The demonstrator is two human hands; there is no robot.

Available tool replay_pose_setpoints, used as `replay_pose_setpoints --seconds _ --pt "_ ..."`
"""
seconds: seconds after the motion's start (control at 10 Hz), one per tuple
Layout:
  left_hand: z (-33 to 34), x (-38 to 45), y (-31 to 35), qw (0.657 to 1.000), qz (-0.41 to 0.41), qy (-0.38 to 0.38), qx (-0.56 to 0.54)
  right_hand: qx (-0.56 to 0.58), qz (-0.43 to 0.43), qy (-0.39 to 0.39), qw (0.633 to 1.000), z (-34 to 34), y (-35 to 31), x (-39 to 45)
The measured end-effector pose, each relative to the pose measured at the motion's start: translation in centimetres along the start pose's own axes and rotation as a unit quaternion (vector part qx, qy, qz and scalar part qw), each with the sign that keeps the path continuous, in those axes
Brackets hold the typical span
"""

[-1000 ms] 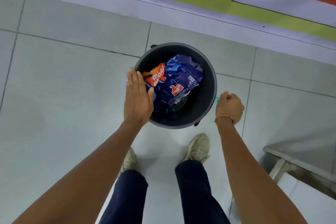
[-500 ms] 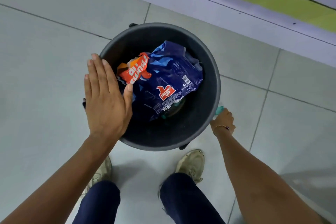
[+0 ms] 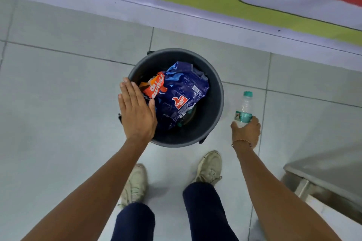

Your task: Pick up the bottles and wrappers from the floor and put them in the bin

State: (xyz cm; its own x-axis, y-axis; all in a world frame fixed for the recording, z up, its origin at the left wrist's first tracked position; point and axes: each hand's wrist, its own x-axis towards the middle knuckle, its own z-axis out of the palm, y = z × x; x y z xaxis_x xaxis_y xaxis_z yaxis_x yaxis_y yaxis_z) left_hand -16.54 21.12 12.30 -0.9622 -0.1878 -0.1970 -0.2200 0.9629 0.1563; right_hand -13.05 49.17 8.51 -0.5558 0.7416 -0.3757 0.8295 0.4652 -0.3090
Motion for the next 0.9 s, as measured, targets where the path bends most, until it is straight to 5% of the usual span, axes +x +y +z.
replay_pose_setpoints --seconds 0.2,0.3,0.6,0.8,0.9 --pt "-0.9 -0.2 -1.3 0.997 0.050 -0.054 0.010 0.025 -0.132 0.127 0.983 -3.0 -2.8 -6.9" --pt "-1.0 -0.5 -1.2 0.997 0.052 -0.059 0.005 0.081 -0.102 0.154 0.979 -2.5 -3.0 -9.9" --pt "-0.5 -0.9 -2.2 0.994 0.077 -0.066 -0.035 0.162 -0.207 0.065 0.963 -1.0 -7.0 -14.6" --pt "-1.7 -0.7 -2.9 0.989 0.109 -0.074 -0.065 0.027 -0.163 -0.081 0.983 1.5 -10.2 -14.4" --pt "-3.4 0.0 -2.4 0.984 0.157 -0.062 -0.054 -0.046 -0.212 -0.078 0.973 1.1 -10.9 -14.4"
